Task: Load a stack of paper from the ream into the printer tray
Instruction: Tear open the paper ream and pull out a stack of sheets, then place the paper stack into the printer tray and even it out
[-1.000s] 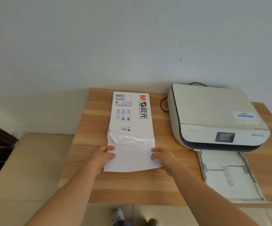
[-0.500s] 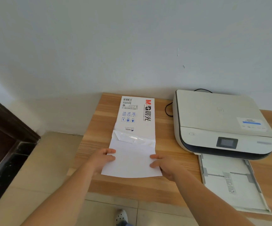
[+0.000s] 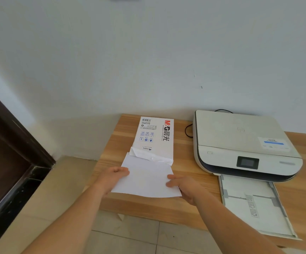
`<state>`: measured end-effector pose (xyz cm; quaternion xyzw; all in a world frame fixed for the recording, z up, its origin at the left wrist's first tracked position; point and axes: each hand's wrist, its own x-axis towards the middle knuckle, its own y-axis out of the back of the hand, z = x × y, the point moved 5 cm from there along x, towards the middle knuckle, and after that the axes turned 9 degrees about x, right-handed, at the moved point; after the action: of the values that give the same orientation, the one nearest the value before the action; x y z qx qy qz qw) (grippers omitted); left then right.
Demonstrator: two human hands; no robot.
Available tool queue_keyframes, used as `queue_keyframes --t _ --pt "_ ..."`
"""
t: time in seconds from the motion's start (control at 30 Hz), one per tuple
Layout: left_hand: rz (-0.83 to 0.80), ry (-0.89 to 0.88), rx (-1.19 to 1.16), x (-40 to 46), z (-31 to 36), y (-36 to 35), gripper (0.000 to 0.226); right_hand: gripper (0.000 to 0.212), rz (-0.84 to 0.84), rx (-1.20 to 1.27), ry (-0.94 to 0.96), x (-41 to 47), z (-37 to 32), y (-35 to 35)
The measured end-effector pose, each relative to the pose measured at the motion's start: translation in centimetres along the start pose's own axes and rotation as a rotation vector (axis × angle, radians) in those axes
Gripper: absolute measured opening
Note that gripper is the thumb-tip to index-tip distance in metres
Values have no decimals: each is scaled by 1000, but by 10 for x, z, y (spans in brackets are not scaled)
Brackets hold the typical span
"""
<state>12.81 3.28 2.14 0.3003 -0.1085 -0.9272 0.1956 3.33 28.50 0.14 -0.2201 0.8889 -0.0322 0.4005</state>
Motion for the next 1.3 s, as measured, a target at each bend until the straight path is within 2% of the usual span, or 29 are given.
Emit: queue_keyframes --t 0.2,0.27,0.47,0.67,0.8,0.97,1.17,1.3 --pt "-11 -78 35 -18 15 24 15 18 36 -44 79 -22 -7 -15" --pt "-30 -106 30 -25 23 36 15 14 54 -59 95 -28 -10 -22" --pt "-23 -227 42 -42 54 71 19 34 49 -54 179 -47 -24 -47" --pt "-19 -349 145 -51 68 71 40 51 207 -163 391 -66 -44 -54" --pt "96 -470 416 -57 74 52 45 51 361 -355 507 -79 -48 -51" --pt "130 -567 555 -59 66 24 51 51 472 -440 588 -97 -37 -43" --pt "135 -640 551 -69 62 -6 47 51 562 -493 579 -118 -22 -18" --pt "115 -596 454 -66 62 -21 46 50 602 -461 570 -125 -20 3"
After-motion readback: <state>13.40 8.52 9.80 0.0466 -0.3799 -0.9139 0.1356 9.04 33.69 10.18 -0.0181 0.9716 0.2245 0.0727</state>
